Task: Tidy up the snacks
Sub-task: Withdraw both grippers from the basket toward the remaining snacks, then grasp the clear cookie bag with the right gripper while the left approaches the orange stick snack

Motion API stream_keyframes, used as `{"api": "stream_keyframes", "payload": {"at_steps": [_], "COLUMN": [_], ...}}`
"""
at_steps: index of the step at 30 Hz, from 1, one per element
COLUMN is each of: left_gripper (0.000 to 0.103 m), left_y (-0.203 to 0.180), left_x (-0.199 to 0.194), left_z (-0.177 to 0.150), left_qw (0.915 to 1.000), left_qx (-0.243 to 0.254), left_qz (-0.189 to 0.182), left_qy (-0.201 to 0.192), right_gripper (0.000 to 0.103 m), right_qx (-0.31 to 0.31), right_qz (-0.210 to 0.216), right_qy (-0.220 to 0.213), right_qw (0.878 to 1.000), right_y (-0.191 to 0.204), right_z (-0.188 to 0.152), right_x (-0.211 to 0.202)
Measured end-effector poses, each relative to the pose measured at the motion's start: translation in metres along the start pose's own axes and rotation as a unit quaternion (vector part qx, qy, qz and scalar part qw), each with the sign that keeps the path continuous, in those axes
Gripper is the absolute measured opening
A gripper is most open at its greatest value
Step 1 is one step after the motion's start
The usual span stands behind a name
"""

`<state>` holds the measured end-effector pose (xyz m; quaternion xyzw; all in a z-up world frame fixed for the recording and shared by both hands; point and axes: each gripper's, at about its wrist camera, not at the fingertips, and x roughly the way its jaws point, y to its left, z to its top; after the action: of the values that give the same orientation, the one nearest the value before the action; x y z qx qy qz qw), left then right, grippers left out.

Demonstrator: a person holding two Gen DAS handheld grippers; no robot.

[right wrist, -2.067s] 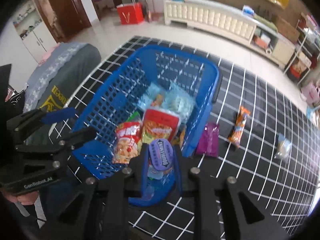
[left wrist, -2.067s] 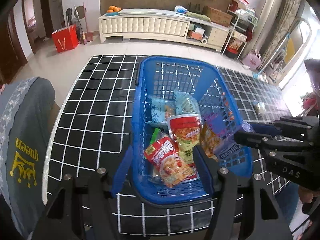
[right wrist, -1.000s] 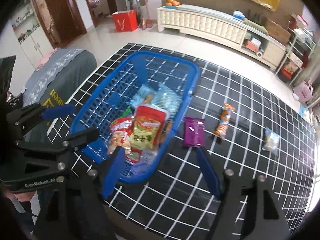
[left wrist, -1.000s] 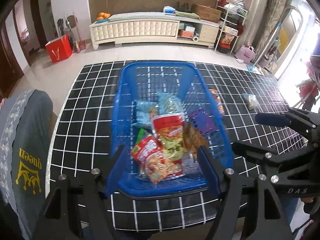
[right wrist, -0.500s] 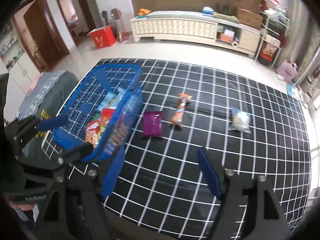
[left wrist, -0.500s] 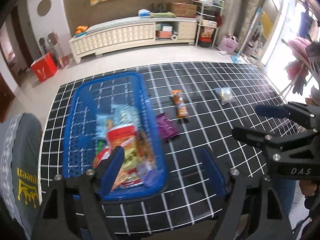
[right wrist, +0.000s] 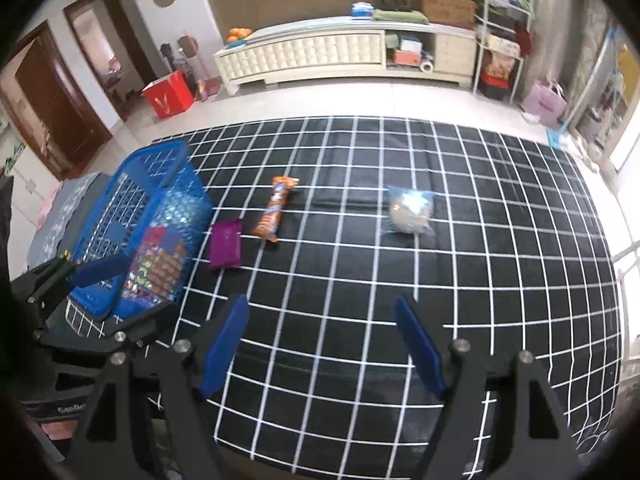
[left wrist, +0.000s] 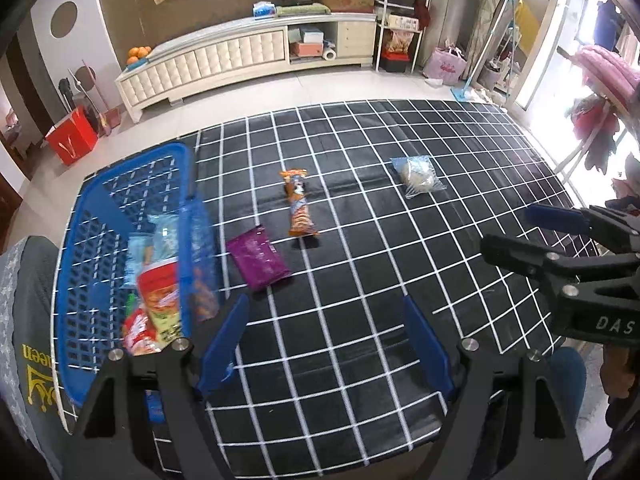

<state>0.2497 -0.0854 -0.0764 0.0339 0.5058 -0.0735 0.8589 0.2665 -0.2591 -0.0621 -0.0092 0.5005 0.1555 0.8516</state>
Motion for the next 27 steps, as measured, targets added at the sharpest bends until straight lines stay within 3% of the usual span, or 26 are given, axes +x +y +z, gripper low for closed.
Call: {"api": "stream_keyframes", "payload": {"at_steps": [4,12,20,24,27], "left_gripper": [0.077,0.077,0.077,0.077,0.077], "left_y": [-0.011,-0.016,-0.011,-0.008,0.0], "left_x": [0.016,0.059,0.102,0.118,0.13], "left_z": [0.011,0.028,0.052,0.064,0.069], "left_qw": [1.0,0.9994,0.998,0.9969,0.9966], "left_qx": [-0.003,-0.029,-0.055,-0.053,-0.066], "left_qz": [-0.002,0.003,0.027,0.057,0.05], "left_qy": [0.006,0.018,0.02,0.004,0.006], "right_gripper": [0.08,0.093,0.094,0.094,0.094], "right_qx": [0.013,0.045,0.061,0.073,0.084], "right_qz": [-0.007,-0.022,-0.024,-0.02,-0.026], "right_qy": [0.007,0.008,0.033,0.04,0.046], "right_qw": [1.0,0.999,0.997,0.996,0.995], "right_y": [-0.024,-0.067,-0.092,-0.103,-0.109], "right_z": [0.003,0.014,0.033,0.045,0.055], "right_x": [0.009,0.035,0.079,0.104,0.124]}}
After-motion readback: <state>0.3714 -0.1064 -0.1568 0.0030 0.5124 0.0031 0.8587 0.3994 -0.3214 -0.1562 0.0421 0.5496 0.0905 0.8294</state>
